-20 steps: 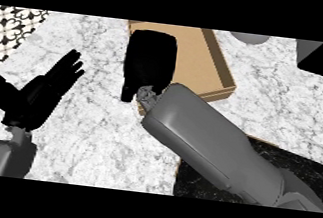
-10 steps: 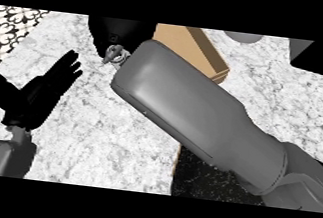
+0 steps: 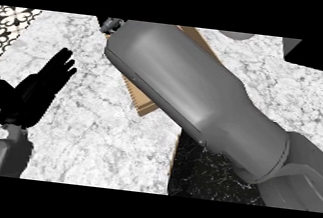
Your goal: Pick the bell pepper from the tray and place it in the cardboard box
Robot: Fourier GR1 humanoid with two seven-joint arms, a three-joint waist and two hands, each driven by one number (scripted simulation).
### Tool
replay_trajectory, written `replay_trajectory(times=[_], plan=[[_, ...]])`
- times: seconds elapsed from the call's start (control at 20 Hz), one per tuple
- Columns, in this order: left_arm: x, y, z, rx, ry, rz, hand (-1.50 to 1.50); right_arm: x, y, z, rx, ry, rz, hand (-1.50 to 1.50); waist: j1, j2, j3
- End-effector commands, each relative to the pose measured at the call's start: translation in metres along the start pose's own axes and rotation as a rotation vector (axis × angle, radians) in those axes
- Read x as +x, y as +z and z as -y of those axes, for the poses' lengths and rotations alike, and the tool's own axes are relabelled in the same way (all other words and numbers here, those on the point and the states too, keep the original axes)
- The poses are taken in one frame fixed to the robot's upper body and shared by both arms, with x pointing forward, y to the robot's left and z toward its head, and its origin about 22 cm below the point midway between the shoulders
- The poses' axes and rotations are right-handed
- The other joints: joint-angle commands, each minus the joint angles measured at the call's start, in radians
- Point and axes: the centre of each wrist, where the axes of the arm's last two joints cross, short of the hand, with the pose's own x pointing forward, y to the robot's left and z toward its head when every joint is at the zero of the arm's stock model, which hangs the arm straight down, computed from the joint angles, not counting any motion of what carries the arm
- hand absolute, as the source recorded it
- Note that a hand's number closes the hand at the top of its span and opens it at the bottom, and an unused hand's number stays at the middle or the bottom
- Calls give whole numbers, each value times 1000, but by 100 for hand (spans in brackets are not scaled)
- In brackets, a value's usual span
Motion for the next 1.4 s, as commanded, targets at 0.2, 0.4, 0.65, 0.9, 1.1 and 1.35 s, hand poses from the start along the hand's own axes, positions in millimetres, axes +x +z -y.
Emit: replay_trajectory(times=[0.2,0.4,0.65,0.9,1.1,1.35], plan=[[10,-1,-8,26,-12,11,0,-7,-14,-26,-18,-49,-126,150,-34,3,3],[12,7,-10,28,-4,27,0,-22,-19,-52,7,-56,-144,150,-24,4,4],[-12,7,-9,26,11,-3,0,-32,-26,-64,51,-90,-149,150,-27,11,3],[2,6,0,5,-1,16,0,-66,-25,-112,234,-128,-268,150,-15,11,5],[2,8,-13,24,14,3,0,-73,-28,-120,294,-153,-328,-150,-19,9,5],[2,9,-5,20,4,2,0,-82,-9,-143,256,-253,-223,-150,-26,5,7]])
